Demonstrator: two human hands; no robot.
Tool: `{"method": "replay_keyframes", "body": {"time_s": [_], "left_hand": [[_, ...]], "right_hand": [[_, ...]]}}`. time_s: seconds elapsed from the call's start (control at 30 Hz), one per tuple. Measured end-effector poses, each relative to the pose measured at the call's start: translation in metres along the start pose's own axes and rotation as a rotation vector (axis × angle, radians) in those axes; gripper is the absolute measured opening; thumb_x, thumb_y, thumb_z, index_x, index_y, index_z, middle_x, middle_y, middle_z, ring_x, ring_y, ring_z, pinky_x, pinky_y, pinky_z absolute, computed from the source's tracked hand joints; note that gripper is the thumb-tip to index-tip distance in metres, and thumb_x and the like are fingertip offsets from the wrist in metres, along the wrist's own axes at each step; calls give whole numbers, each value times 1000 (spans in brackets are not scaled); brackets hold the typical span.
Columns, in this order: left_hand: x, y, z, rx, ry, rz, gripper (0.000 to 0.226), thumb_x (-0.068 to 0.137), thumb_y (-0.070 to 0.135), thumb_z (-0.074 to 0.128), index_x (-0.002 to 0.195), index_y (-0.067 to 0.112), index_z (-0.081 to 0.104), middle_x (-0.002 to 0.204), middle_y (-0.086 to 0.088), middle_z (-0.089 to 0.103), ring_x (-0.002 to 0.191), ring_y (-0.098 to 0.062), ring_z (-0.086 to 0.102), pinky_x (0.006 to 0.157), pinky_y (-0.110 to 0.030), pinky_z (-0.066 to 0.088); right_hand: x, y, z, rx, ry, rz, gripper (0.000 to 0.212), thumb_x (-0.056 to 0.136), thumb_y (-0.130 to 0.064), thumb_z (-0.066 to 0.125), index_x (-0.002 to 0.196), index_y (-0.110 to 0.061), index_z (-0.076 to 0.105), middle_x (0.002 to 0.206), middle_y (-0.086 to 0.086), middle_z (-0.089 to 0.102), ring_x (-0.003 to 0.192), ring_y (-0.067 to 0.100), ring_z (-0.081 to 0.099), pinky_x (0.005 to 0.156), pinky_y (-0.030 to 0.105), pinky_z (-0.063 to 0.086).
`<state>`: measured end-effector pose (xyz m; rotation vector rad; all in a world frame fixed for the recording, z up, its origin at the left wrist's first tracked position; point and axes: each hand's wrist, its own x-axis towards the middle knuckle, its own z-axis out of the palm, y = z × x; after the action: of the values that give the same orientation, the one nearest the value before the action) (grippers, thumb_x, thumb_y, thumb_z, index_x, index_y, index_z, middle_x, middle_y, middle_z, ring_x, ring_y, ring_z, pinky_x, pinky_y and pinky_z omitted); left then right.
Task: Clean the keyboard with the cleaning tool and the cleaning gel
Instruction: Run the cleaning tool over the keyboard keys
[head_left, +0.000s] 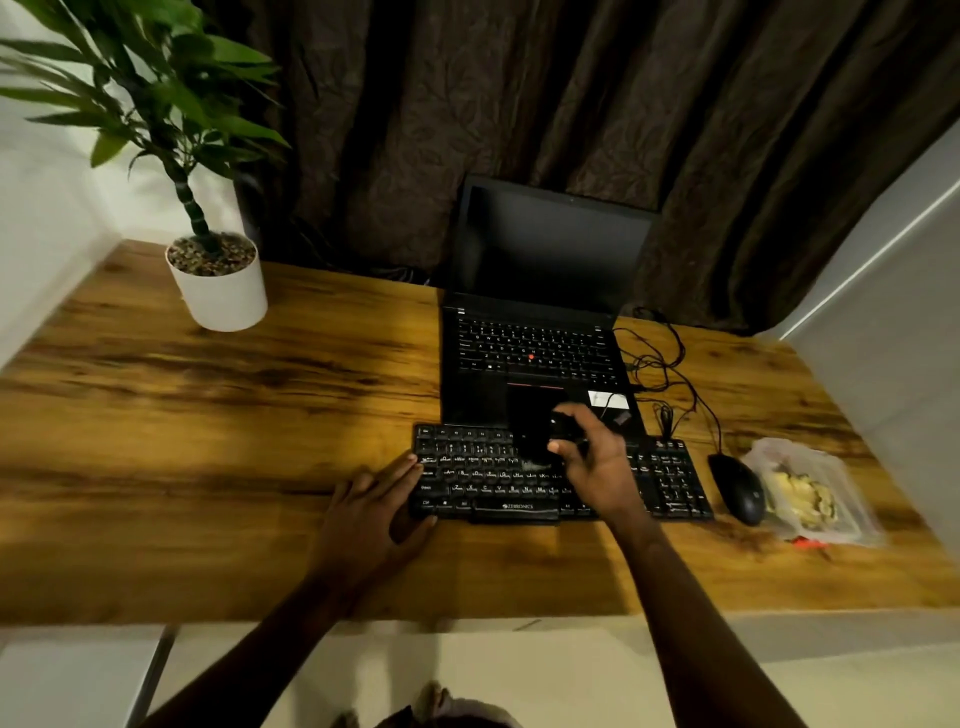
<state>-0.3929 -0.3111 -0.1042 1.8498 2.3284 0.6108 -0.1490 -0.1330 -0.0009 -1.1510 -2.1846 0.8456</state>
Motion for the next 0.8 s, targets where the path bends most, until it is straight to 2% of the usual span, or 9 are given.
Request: {"method": "replay_keyframes", "body": {"time_s": [0.1, 0.23, 0.33, 0.5, 0.63, 0.73, 0.8], "left_hand": [[-1, 3, -3, -11, -2, 1, 73, 88, 75, 32, 151, 37, 33, 158, 22, 23, 128, -20, 42, 102, -41, 38], [-2, 4, -6, -4, -2, 1, 73, 88, 74, 34, 150, 35, 34, 158, 21, 24, 129, -22, 42, 102, -41, 38], [-1, 4, -4, -6, 23, -1, 72, 87, 72, 39, 148, 34, 39, 156, 20, 29, 127, -25, 46, 100, -43, 40], [-1, 2, -3, -5, -10, 4, 73, 88, 73, 35, 150, 35, 36, 158, 20, 27, 127, -25, 45, 104, -45, 38], [-2, 4, -5, -15, -4, 7, 73, 88, 72, 36, 150, 34, 35, 158, 19, 27, 128, -23, 44, 105, -46, 37], [-2, 4, -6, -14, 0, 14, 73, 89, 73, 34, 150, 34, 34, 158, 19, 27, 127, -20, 44, 103, -42, 37], [-2, 4, -6, -15, -4, 9, 73, 89, 73, 34, 151, 34, 34, 158, 19, 26, 128, -19, 44, 104, -42, 36]], "right_hand": [[-3, 7, -16, -19, -9, 20, 38, 91, -4, 62, 122, -24, 55, 110, -1, 63, 98, 13, 65, 70, 27, 61], [-9, 21, -34, -33, 38, 46, 39, 91, -5, 62, 122, -27, 53, 110, 4, 66, 98, 20, 68, 72, 37, 62], [-8, 15, -21, -22, 44, 24, 37, 91, -6, 63, 123, -23, 55, 108, 0, 67, 98, 13, 67, 74, 34, 62], [0, -9, 9, 10, -39, -10, 39, 92, -5, 61, 122, -30, 53, 104, 1, 67, 92, 12, 68, 66, 29, 62], [0, -4, -4, -12, -37, 24, 41, 92, -5, 61, 122, -31, 53, 109, 4, 66, 94, 15, 68, 66, 28, 61], [-3, 3, -18, -47, -10, 55, 43, 90, -2, 62, 124, -28, 54, 109, 3, 66, 93, 17, 68, 63, 22, 59], [-4, 3, -18, -57, 10, 35, 42, 90, -3, 62, 123, -27, 54, 108, 3, 67, 94, 18, 68, 66, 24, 60]]}}
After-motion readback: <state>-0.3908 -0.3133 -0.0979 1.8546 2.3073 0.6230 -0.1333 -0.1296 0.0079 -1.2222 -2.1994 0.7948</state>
